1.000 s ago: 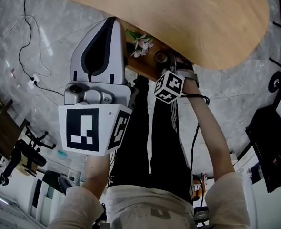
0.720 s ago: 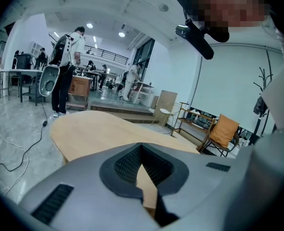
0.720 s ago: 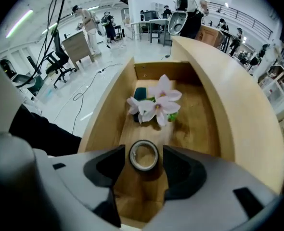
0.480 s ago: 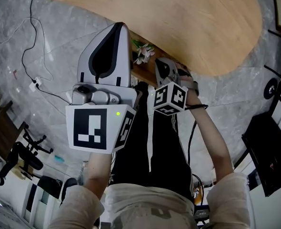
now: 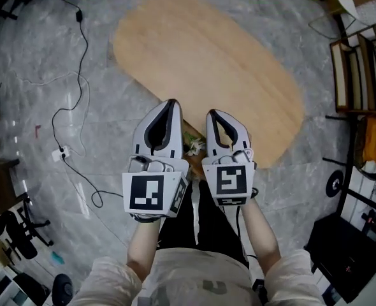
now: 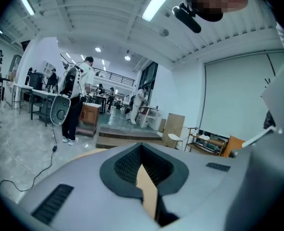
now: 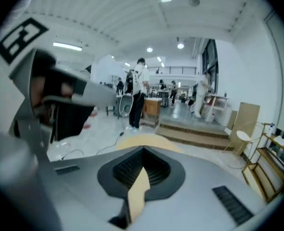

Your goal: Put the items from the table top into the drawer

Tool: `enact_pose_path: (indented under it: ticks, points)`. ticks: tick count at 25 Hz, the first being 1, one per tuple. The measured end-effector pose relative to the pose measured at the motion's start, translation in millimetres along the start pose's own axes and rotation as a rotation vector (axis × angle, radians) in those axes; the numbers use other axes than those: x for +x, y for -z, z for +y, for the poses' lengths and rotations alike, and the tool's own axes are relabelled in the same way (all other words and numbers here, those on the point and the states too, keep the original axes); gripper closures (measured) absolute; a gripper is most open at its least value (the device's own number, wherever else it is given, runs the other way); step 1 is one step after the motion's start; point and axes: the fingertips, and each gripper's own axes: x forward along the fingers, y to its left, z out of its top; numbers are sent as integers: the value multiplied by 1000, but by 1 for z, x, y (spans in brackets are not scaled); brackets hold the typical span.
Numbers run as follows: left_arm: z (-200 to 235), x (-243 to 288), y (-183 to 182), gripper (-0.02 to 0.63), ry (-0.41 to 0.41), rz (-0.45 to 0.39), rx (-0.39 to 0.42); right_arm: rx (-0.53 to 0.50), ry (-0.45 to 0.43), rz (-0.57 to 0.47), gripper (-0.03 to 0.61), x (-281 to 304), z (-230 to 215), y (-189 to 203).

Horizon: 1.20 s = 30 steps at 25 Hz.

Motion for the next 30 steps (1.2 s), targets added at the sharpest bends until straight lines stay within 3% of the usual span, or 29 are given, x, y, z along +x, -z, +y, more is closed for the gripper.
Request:
enact_pose_path:
  ticks: [5,10,14,30]
  points:
    - [-2,-45,-101,606,-66,-70,-12,-26,65,-234,572,-75,-3,-154]
    - [-34,-107,-173,606,-80,-152,47,-46,97,-371,572,-160,3,-229]
    - [-44,-147,-188,606,-98,-205,113,-58,100,-435,572,-195,19,-239]
    - [-48,-185,-191,606,-134,-251,105,-56,45,-467,574,-228,46,-234]
